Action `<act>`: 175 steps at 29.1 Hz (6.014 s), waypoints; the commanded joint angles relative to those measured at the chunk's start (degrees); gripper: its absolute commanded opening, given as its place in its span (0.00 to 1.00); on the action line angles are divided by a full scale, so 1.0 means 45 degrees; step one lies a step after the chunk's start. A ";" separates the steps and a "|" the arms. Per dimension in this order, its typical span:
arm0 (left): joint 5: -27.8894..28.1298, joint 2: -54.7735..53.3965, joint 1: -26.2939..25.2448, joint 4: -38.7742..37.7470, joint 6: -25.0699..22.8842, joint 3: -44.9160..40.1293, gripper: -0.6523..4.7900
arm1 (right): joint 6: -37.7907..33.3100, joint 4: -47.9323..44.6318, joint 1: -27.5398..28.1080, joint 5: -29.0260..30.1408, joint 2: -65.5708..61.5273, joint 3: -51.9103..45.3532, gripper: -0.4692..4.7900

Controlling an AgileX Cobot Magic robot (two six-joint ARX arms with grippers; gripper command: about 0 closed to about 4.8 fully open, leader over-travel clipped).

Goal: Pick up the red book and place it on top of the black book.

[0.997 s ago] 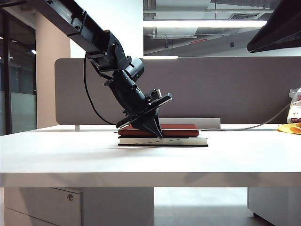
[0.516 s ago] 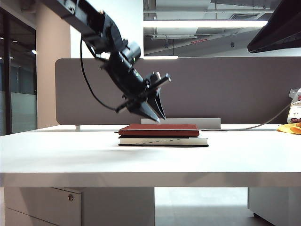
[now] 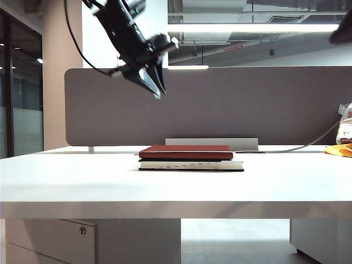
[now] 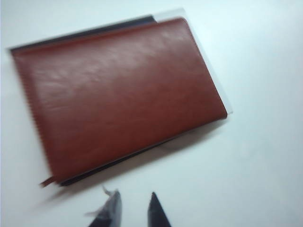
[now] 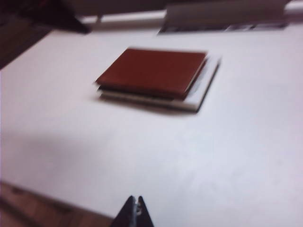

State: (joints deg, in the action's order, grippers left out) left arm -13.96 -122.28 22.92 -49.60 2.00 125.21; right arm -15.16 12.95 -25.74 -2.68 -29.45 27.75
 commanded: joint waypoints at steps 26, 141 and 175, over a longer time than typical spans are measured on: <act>0.1962 0.6640 -0.0651 -0.4216 -0.0432 0.0039 0.25 | 0.0083 0.3730 0.0981 0.1195 0.3177 0.0296 0.09; 0.4056 2.2624 -0.0617 0.8786 0.2079 -2.7137 0.21 | -0.2200 0.2225 0.0976 -0.1059 0.6509 -0.5251 0.09; 0.4153 2.2624 -0.0617 0.9714 0.2084 -2.7734 0.11 | -0.0350 0.2419 0.0996 -0.1588 0.6509 -0.5217 0.09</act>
State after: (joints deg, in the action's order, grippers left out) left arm 4.95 -20.47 20.23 -6.28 11.46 0.40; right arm -18.96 23.88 -21.26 -9.02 -0.16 4.27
